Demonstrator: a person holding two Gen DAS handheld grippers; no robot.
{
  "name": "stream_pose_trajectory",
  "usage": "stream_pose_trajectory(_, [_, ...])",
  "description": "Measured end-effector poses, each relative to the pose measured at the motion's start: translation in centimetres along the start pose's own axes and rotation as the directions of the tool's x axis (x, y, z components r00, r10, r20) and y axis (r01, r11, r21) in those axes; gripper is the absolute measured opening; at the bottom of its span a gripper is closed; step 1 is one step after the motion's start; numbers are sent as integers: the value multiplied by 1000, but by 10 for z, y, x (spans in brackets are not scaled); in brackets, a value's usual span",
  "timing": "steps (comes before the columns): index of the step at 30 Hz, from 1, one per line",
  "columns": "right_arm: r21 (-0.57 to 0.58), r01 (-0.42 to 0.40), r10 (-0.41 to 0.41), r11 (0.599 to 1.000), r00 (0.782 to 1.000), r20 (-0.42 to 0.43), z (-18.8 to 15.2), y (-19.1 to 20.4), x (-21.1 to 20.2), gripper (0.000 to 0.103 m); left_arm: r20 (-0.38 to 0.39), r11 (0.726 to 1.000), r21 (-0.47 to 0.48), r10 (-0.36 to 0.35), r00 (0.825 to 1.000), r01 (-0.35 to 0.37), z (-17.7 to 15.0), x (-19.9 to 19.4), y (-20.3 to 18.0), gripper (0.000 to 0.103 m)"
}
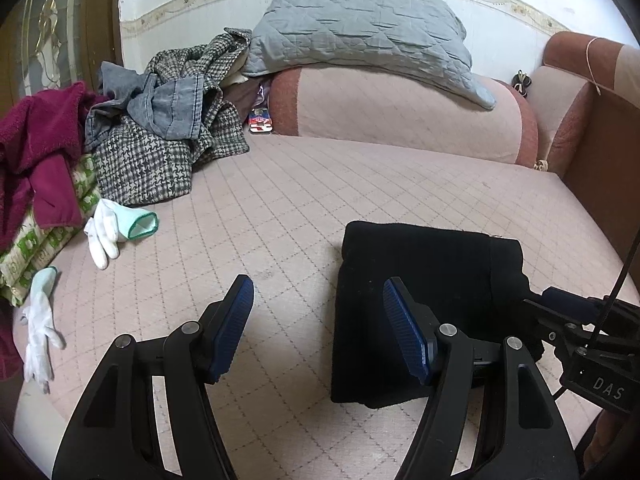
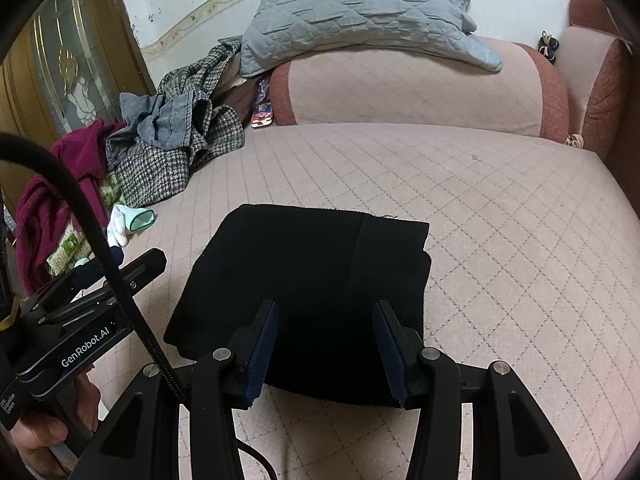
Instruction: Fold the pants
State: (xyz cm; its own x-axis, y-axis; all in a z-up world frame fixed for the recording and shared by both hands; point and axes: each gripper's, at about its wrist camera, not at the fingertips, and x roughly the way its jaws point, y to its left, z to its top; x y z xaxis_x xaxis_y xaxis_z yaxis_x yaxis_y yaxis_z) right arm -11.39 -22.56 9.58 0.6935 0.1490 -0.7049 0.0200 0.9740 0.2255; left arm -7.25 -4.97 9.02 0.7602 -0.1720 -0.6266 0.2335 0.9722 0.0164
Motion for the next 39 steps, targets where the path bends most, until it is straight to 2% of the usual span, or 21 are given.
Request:
stream_pose_trajectory(11, [3, 17, -17, 1000, 1000, -2, -6, -1, -1, 47, -8, 1000, 28, -1, 1000, 1, -1, -1, -7, 68])
stream_pose_trajectory(21, [10, 29, -29, 1000, 1000, 2, -7, -6, -3, 48, 19, 998, 55, -1, 1000, 0, -2, -5, -17, 68])
stream_pose_trajectory(39, [22, 27, -27, 999, 1000, 5, -8, -11, -8, 48, 13, 999, 47, -21, 1000, 21, -3, -7, -18, 68])
